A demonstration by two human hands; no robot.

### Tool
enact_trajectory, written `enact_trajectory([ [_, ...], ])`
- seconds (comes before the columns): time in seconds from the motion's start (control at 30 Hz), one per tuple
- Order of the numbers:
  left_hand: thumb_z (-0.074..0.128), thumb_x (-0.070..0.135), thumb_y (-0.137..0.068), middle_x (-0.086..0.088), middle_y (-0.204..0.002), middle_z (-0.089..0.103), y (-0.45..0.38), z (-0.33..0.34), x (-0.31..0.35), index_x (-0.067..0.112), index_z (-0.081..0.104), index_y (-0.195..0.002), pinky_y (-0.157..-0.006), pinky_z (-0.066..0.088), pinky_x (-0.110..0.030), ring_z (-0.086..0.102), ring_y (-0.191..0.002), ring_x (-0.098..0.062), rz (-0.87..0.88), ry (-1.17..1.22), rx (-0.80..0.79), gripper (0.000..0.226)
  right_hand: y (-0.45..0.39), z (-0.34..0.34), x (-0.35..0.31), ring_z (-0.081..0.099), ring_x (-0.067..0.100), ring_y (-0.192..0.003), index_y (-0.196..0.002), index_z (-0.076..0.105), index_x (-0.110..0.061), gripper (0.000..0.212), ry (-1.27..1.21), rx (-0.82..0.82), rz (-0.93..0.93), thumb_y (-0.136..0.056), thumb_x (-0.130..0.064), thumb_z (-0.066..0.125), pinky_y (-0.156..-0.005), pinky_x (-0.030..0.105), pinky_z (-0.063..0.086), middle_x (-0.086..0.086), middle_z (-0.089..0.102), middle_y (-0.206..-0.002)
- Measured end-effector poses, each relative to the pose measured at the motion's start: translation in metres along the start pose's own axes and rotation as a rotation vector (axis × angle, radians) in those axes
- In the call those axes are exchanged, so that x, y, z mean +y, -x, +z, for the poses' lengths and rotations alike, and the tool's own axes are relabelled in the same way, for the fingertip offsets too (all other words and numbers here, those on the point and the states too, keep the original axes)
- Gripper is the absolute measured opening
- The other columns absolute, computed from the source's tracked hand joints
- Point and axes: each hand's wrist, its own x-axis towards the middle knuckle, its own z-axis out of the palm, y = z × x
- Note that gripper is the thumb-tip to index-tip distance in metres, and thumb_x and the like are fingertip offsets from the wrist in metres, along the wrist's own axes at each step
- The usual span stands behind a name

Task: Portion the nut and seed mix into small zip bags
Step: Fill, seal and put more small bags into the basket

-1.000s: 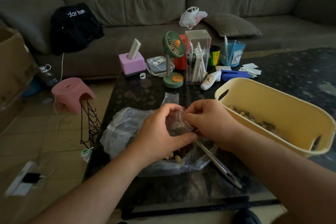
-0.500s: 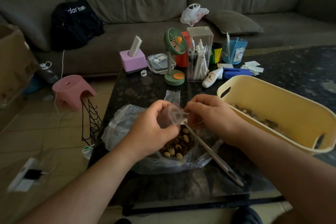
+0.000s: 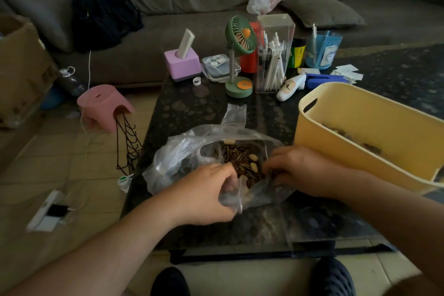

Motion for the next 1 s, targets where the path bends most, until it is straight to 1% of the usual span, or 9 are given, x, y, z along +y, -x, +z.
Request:
enact_trajectory([
  [0.1, 0.078, 0.051, -0.079, 0.024, -0.117, 0.048, -0.004, 0.006, -0.004, 0.042, 0.055, -0.122, -0.096, 0.051, -0.026, 0.049, -0.111, 0.000, 0.027, -0.084, -0.017, 0.049, 0.002, -0.007, -0.007, 0.055, 0.001, -0.093, -0.126, 0.068, -0.031, 0.029, -0.027, 0.146, -0.039, -0.098, -0.026, 0.068, -0.086, 0.017, 0.050, -0.017, 0.055, -0.110],
  [0.3, 0.080, 0.050, -0.080, 0.023, -0.111, 0.048, -0.007, 0.010, -0.007, 0.041, 0.061, -0.118, -0.095, 0.049, -0.023, 0.047, -0.107, 0.001, 0.050, -0.106, -0.011, 0.043, 0.000, -0.015, -0.016, 0.063, 0.015, -0.102, -0.131, 0.056, -0.030, 0.026, -0.039, 0.272, 0.078, -0.106, -0.034, 0.054, -0.086, 0.030, 0.053, -0.008, 0.060, -0.124],
  [0.4, 0.077, 0.049, -0.086, 0.022, -0.105, 0.047, -0.006, 0.010, -0.005, 0.045, 0.057, -0.098, -0.087, 0.049, -0.022, 0.048, -0.099, 0.002, 0.069, -0.119, 0.007, 0.023, 0.000, -0.014, -0.020, 0.063, 0.019, -0.094, -0.127, 0.058, -0.026, 0.022, -0.074, 0.337, 0.111, -0.109, -0.033, 0.047, -0.080, 0.037, 0.054, -0.004, 0.061, -0.118],
  [0.5, 0.075, 0.046, -0.090, 0.020, -0.099, 0.051, -0.007, 0.008, -0.005, 0.044, 0.055, -0.083, -0.082, 0.052, -0.025, 0.053, -0.092, 0.000, 0.078, -0.099, 0.045, 0.021, 0.001, -0.017, -0.024, 0.062, 0.019, -0.090, -0.127, 0.059, -0.023, 0.027, -0.098, 0.398, 0.096, -0.109, -0.033, 0.041, -0.078, 0.038, 0.053, -0.004, 0.061, -0.115],
  [0.67, 0.073, 0.042, -0.092, 0.018, -0.098, 0.056, -0.014, -0.011, -0.002, 0.038, 0.067, -0.091, -0.078, 0.052, -0.026, 0.057, -0.090, 0.000, 0.099, -0.006, 0.377, 0.007, -0.004, -0.018, -0.023, 0.061, 0.011, -0.103, -0.134, 0.060, -0.030, 0.030, -0.170, 0.399, 0.132, -0.111, -0.036, 0.041, -0.089, 0.031, 0.051, -0.010, 0.060, -0.123],
  [0.77, 0.072, 0.037, -0.093, 0.014, -0.092, 0.058, -0.015, -0.025, 0.004, 0.027, 0.070, -0.087, -0.072, 0.051, -0.027, 0.058, -0.085, -0.004, 0.184, 0.000, 0.675, 0.011, -0.008, -0.015, -0.020, 0.061, 0.012, -0.107, -0.133, 0.060, -0.031, 0.029, -0.238, 0.371, 0.175, -0.111, -0.035, 0.041, -0.093, 0.030, 0.050, -0.008, 0.061, -0.125],
  [0.83, 0.072, 0.037, -0.092, 0.013, -0.090, 0.061, -0.013, -0.030, 0.006, 0.023, 0.073, -0.087, -0.071, 0.051, -0.026, 0.059, -0.083, -0.006, 0.225, 0.036, 0.756, 0.016, -0.011, -0.015, -0.018, 0.061, 0.013, -0.105, -0.129, 0.060, -0.032, 0.026, -0.228, 0.358, 0.205, -0.111, -0.033, 0.041, -0.091, 0.029, 0.050, -0.008, 0.060, -0.122],
  [0.9, 0.074, 0.036, -0.088, 0.014, -0.091, 0.062, -0.008, -0.033, 0.004, 0.025, 0.075, -0.089, -0.072, 0.053, -0.029, 0.061, -0.085, -0.006, 0.257, 0.066, 0.642, 0.011, -0.010, -0.017, -0.016, 0.061, 0.012, -0.101, -0.122, 0.060, -0.034, 0.021, -0.242, 0.361, 0.223, -0.110, -0.033, 0.042, -0.085, 0.026, 0.047, -0.009, 0.061, -0.116],
  [1.0, 0.081, 0.032, -0.085, 0.014, -0.095, 0.065, 0.001, -0.031, -0.003, 0.029, 0.075, -0.090, -0.077, 0.056, -0.033, 0.063, -0.089, -0.006, 0.197, 0.078, 0.302, 0.008, -0.006, -0.019, -0.016, 0.062, 0.012, -0.098, -0.120, 0.061, -0.030, 0.021, -0.228, 0.340, 0.231, -0.110, -0.031, 0.042, -0.085, 0.026, 0.049, -0.006, 0.063, -0.114],
])
